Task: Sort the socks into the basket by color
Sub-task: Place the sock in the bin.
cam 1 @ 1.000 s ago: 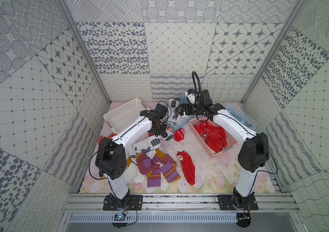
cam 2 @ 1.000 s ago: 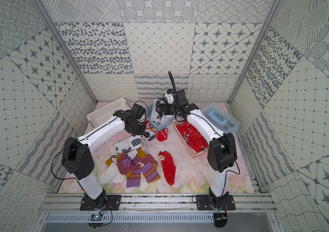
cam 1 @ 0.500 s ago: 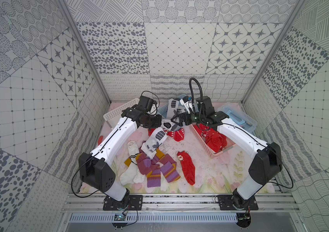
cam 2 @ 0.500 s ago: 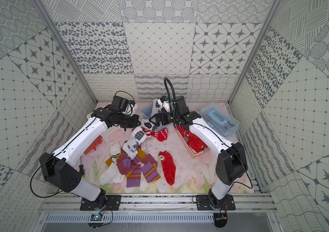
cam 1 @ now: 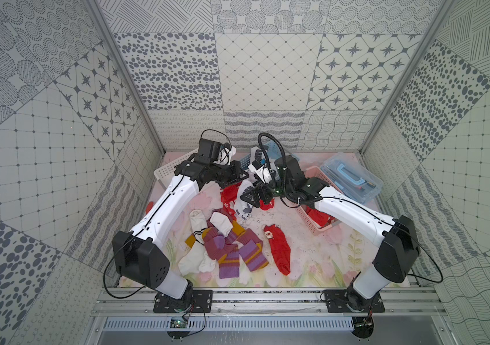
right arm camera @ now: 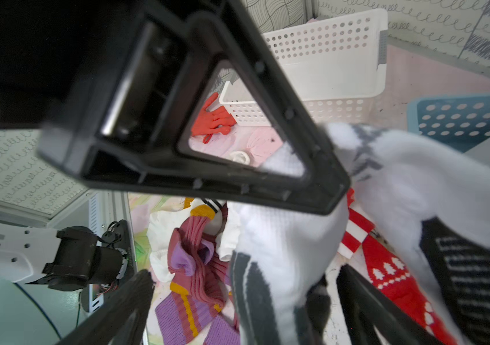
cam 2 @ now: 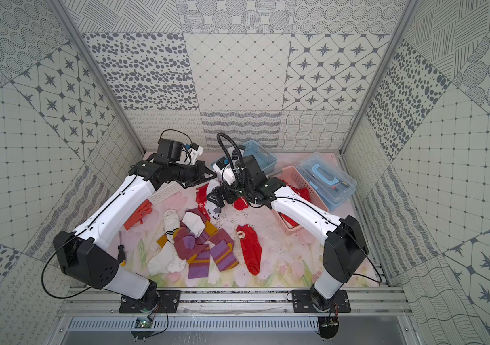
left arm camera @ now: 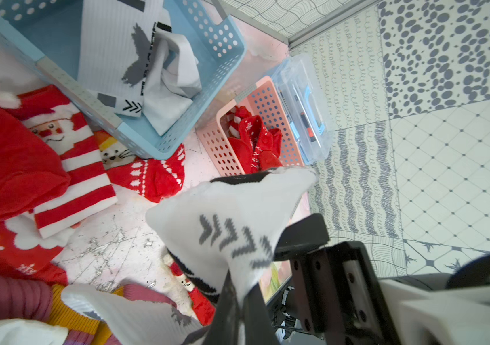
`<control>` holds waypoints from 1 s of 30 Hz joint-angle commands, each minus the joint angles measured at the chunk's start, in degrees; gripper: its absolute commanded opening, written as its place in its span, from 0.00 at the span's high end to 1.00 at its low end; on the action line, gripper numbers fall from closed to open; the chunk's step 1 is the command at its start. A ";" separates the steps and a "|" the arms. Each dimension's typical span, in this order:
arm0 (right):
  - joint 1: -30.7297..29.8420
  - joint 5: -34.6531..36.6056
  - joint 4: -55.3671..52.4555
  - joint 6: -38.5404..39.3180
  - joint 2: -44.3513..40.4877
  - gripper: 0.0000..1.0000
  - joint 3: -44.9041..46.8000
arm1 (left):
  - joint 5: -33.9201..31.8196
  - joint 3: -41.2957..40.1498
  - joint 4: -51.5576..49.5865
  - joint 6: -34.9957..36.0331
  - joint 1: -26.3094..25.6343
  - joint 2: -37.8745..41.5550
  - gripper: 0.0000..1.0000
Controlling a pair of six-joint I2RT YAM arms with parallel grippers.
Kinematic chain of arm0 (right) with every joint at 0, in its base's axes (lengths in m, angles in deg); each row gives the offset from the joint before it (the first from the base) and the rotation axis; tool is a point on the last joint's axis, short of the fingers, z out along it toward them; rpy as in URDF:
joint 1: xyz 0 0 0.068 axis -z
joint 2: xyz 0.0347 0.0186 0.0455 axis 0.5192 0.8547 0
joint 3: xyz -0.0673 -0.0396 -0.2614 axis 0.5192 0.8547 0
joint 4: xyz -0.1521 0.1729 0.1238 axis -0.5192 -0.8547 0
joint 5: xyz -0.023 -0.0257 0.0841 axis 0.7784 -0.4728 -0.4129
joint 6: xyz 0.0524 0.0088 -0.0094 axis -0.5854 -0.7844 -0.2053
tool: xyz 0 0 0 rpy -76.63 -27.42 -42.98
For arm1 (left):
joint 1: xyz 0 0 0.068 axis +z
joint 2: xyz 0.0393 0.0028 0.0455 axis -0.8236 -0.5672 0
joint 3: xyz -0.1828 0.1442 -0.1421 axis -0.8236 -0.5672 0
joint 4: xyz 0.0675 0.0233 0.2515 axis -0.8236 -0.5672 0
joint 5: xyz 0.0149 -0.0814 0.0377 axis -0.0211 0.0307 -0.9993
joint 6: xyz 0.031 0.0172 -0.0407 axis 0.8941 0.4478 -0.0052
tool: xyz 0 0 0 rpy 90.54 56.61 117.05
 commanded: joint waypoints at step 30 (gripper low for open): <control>7.85 -3.81 -3.52 -7.79 21.46 1.00 -34.88 | -15.16 -0.16 -5.60 4.26 6.69 6.12 0.38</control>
